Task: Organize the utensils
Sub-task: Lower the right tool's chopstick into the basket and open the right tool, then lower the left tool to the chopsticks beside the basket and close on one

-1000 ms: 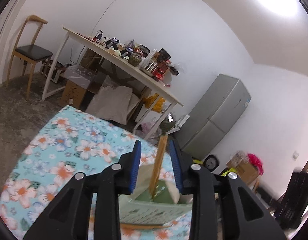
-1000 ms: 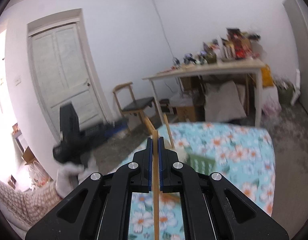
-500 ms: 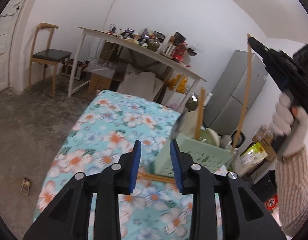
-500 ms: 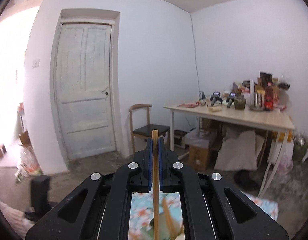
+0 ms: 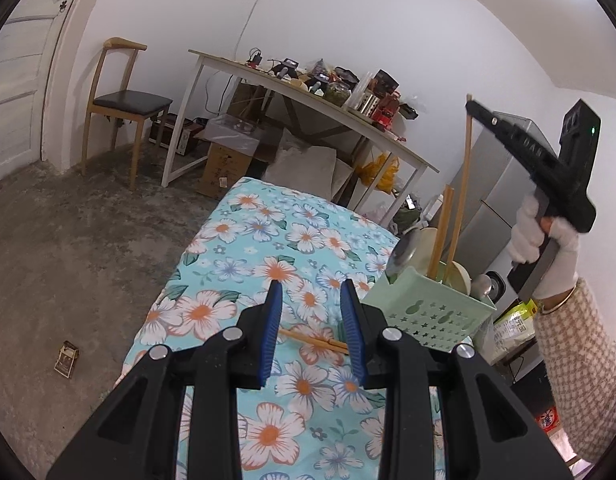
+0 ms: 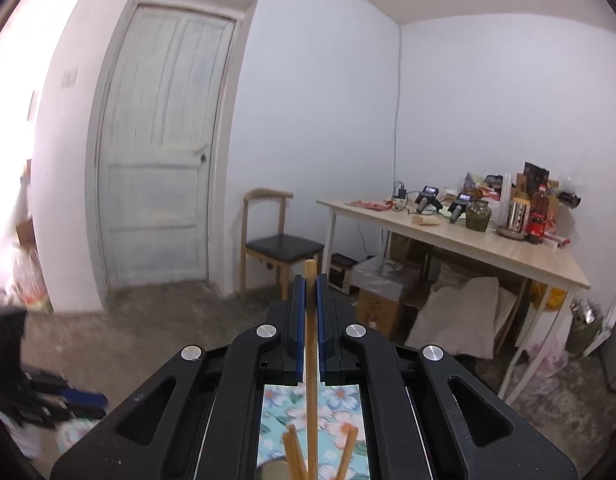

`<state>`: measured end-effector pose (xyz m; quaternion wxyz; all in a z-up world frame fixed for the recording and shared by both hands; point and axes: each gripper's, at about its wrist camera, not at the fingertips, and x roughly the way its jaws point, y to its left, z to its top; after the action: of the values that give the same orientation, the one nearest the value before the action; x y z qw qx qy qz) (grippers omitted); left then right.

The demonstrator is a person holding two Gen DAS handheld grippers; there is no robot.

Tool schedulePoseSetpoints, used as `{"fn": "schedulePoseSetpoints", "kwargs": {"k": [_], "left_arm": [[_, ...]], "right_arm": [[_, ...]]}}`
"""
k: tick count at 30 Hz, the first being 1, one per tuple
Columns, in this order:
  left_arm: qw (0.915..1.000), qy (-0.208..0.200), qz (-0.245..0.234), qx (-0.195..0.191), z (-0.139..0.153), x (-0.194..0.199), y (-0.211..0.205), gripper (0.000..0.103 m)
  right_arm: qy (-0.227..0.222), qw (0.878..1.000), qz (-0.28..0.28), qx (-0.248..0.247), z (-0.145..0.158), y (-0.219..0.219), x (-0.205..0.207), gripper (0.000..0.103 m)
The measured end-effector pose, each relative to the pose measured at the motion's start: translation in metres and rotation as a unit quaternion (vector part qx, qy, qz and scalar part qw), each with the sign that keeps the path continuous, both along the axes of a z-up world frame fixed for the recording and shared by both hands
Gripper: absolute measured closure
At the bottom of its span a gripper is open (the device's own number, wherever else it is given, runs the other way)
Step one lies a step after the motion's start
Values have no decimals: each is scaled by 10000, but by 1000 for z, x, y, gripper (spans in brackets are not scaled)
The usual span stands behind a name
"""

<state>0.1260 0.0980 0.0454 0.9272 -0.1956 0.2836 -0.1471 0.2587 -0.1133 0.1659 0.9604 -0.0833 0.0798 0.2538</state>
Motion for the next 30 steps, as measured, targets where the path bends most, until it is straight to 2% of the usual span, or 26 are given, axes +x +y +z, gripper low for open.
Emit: {"fn": "schedulePoseSetpoints", "kwargs": {"k": [7,10,14,20,24,30], "left_arm": [[10000,59,-17,-38,-5,4,0,74],[9999,77,-33,-59,-5,6,-1,74],[9999,113,-72,-52,-6,8,-5,74],[9998,136,-121,-41,-7,7,-10,74],[9998,141,-169,-18,-6,6,-14,74],[9995,195,-266,-14,-9,8,-22,74]], "right_arm": [[13,9944,80,-1050,-29,15,-16,99],[38,9913,53,-1318,-39,13,-27,97],[159,9937,-29,-1107,-39,-5,-38,93],[382,9986,-230,-293,-26,-46,-63,92],[467,9982,-358,76,-25,-66,-87,90],[790,9922,-752,596,-45,-91,-120,87]]}}
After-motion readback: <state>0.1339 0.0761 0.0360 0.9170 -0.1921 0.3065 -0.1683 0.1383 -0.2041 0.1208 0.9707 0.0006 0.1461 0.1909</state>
